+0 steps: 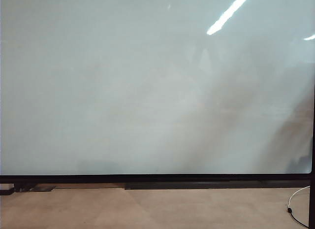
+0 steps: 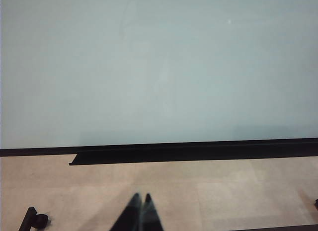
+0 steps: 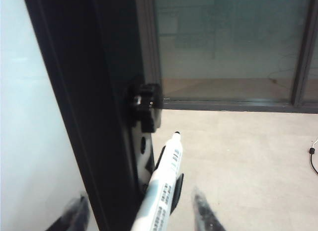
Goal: Pick up the pen on the shelf to the right of the whiteboard and draw a triangle.
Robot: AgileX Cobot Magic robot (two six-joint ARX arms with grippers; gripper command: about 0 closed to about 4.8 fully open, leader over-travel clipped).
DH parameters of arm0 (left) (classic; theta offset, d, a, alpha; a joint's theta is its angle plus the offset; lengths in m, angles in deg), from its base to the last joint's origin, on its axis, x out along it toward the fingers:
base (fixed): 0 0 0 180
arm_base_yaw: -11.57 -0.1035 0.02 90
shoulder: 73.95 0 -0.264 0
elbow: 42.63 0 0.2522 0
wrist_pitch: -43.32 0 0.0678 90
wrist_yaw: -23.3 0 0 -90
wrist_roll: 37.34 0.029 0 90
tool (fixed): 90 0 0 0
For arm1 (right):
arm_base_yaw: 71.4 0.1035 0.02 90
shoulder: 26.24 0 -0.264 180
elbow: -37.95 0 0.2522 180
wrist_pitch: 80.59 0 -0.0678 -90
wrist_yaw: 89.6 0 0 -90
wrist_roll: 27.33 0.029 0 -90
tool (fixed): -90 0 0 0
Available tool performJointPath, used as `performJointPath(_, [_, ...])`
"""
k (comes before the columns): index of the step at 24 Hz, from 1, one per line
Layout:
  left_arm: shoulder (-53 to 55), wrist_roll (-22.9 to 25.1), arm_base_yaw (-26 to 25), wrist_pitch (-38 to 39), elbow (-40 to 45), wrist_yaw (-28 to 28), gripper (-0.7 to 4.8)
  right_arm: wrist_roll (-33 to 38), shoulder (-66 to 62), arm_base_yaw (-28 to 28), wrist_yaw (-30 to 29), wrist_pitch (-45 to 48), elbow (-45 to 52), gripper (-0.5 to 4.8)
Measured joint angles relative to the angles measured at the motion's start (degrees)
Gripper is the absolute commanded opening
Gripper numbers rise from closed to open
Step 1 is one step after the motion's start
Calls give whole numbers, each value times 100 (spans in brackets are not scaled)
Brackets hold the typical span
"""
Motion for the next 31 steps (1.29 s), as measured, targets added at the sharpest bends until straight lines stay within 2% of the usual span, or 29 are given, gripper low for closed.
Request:
performJointPath(15, [0, 0, 0, 0, 0, -2, -5, -2, 0, 0, 0, -173, -7, 227])
performJointPath(17, [0, 0, 0, 0, 0, 0, -5, -2, 0, 0, 0, -173, -7, 199])
performJointPath(26, [0, 0, 0, -2, 0, -2, -5, -22, 0, 0, 0, -173, -15, 197])
performJointPath(29, [0, 0, 0, 0, 0, -2, -5, -26, 0, 0, 0, -177, -15, 148])
performJointPath(31, [0, 0, 0, 0, 0, 0, -5, -46, 0, 0, 0, -179, -15, 148])
